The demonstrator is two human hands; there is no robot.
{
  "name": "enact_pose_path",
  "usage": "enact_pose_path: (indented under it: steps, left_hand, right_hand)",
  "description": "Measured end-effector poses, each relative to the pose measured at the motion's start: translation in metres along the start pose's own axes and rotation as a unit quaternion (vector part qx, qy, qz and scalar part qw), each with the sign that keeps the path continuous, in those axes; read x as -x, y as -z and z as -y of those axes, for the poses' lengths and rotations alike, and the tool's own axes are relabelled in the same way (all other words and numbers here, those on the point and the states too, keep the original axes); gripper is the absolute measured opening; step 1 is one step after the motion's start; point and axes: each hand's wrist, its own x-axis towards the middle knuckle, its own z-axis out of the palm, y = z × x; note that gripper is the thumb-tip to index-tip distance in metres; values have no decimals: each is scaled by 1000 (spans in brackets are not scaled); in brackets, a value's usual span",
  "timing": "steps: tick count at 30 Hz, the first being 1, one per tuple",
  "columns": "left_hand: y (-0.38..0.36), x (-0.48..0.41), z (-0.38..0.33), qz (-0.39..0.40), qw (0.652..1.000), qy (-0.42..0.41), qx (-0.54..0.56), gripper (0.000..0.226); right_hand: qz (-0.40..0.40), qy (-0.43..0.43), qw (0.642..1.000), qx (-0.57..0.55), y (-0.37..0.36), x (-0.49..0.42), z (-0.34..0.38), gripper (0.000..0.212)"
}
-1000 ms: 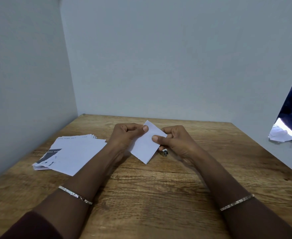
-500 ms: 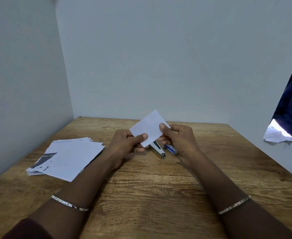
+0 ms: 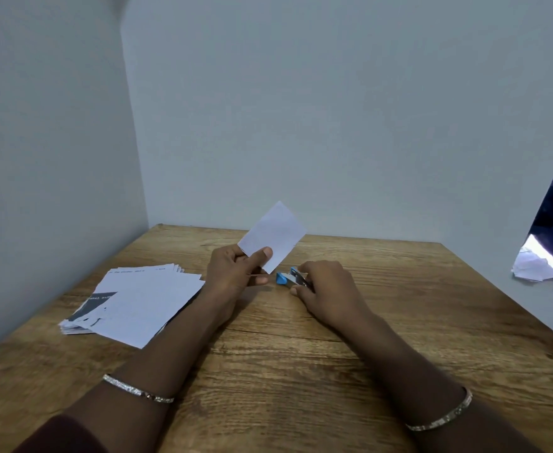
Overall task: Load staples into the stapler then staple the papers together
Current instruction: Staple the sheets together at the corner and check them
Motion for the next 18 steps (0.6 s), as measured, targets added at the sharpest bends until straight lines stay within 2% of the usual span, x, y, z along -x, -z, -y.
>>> enact_pose_path:
  steps: [3,6,10,11,13,16,18]
  left_hand:
    - [2,-3,1,-28,1000,6,2,22]
    - [4,-6,2,-46,999,9,18,22]
    - [3,-7,3,-45,998,20,28,21]
    - [3,-7,3,-42,999,20,28,22]
    - [2,-6,2,-35,999,16,30,22]
    - [2,-4,0,-24,999,7,29,14]
    - [1,-4,-1,-27,999,-2,21,11]
  right_hand:
    - [-35,-29,995,-94,1,-3,-2,26]
    - [-48,-91,960,-259,-1,-9,-10,23]
    - [21,-179,829,-530,-3,-12,-12,22]
    - [33,-180,808,-560,-3,-13,-12,22]
    - [60,-169,790,-587,-2,-14,-12,22]
    - [112,-149,792,-581,-1,-11,-13,18]
    - [120,-145,789,-585,-1,-10,-14,15]
